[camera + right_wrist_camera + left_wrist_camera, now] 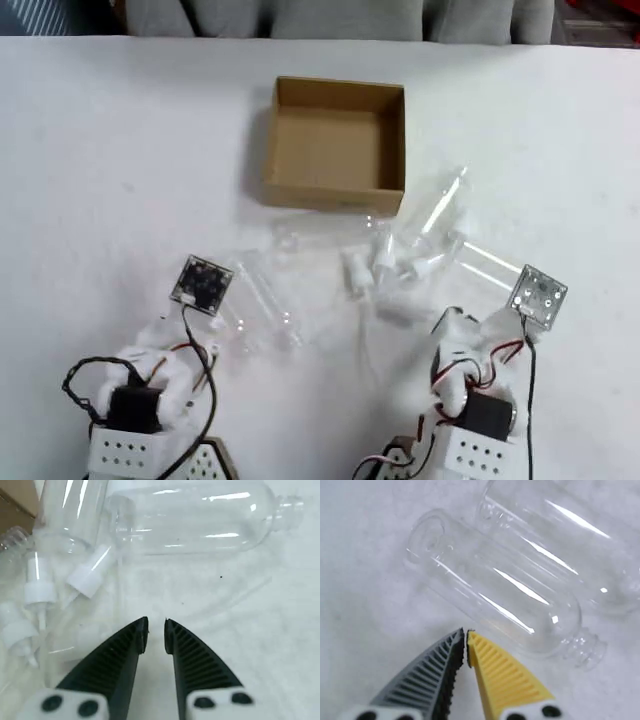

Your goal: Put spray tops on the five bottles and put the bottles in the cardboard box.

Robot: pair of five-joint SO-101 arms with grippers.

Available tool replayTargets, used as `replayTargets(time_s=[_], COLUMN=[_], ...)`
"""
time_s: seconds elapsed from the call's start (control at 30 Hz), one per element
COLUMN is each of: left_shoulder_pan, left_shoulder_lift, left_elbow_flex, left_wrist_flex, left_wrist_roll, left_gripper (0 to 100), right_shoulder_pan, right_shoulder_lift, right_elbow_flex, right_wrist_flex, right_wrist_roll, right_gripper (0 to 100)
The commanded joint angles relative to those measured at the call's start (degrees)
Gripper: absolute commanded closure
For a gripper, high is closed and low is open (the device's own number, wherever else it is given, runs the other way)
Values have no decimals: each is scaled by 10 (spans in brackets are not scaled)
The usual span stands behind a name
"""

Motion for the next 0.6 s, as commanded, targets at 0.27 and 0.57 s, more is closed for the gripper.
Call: replayTargets(time_s=[0.27, 0.57], left_shoulder_pan=[-7, -6], left_shoulder_lift=[-5, -5], left_elbow_flex=[-22, -102], left_wrist_flex=[-1, -24], left_wrist_roll=[-2, -66], left_gripper=[980, 962], right_shoulder_pan=[11, 11], right_shoulder_lift=[-6, -6], right_elbow_flex=[14, 14], right_wrist_flex=[-65, -65], right_wrist_roll=[77, 84], right_gripper=[964, 964])
